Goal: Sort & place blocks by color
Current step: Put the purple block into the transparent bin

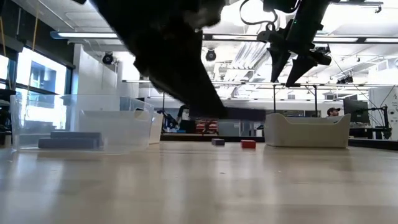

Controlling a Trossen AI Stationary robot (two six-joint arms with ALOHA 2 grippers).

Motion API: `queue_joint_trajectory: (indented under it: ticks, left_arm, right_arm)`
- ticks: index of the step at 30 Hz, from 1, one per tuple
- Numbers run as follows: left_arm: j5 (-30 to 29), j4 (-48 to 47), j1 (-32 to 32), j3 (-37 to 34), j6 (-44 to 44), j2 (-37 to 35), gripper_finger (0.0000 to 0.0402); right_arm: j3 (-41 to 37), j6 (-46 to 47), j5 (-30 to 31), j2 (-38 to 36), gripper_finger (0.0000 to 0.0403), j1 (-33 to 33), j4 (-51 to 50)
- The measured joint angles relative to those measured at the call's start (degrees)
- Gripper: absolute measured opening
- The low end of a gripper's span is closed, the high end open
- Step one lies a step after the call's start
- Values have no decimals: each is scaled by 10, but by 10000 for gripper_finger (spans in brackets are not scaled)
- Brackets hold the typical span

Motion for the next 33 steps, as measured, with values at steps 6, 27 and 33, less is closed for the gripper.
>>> queue_joint_trajectory:
  ticks: [6,27,33]
  left_arm:
    - [-21,-26,5,1,27,-50,83]
    - [-106,-310,75,2,90,-294,85]
    - [-110,-421,79,-35,55,-360,85]
  right_arm:
    - [0,0,2,0,204,0,0]
    - [0,-1,2,0,204,0,-5]
    - [0,-1,2,0,204,0,-6]
